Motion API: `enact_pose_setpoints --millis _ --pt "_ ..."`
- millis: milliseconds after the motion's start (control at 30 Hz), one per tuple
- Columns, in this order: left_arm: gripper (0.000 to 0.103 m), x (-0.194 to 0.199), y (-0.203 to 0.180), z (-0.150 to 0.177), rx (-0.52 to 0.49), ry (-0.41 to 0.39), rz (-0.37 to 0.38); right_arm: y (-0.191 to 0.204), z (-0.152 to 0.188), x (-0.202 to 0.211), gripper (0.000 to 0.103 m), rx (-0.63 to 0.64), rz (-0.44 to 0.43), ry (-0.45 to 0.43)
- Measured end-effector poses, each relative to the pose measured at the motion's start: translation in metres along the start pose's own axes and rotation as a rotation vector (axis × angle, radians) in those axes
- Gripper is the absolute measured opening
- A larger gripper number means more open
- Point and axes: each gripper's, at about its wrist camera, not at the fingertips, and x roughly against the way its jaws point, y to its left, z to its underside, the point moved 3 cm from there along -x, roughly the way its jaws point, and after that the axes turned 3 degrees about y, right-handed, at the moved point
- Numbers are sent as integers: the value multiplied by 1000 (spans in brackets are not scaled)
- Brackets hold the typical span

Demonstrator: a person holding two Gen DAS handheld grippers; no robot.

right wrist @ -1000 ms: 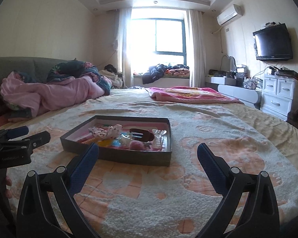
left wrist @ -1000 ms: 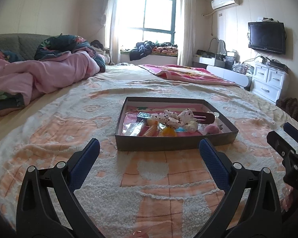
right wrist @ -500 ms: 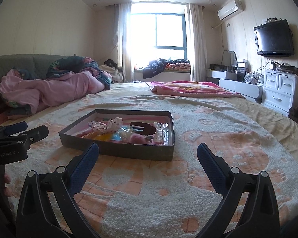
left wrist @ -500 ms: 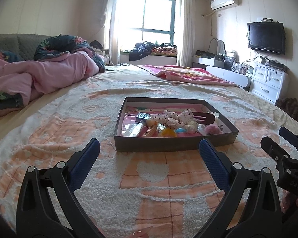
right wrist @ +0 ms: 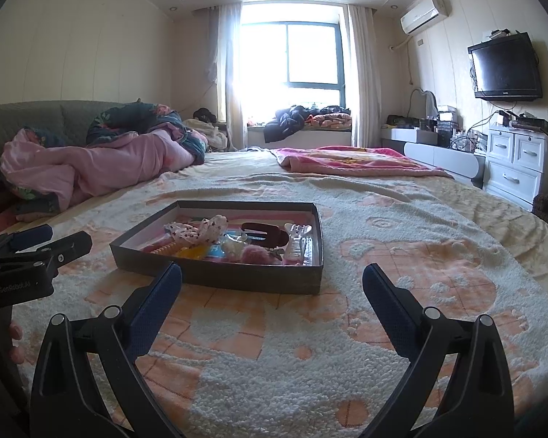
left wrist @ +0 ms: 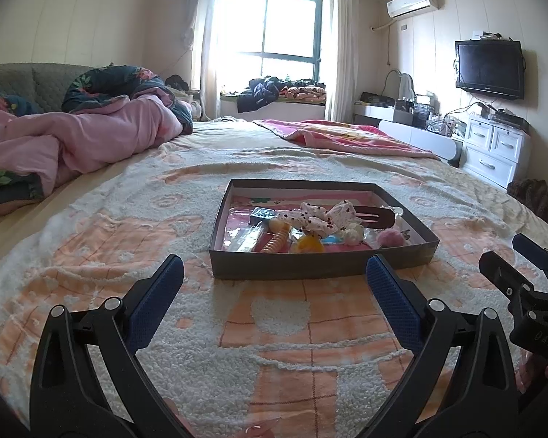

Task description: Organize jewelry

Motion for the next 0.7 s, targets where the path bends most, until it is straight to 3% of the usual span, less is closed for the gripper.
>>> enact_pose_setpoints --millis 700 --pt "92 0 0 0 -2 0 -1 4 0 -1 97 2 -8 -2"
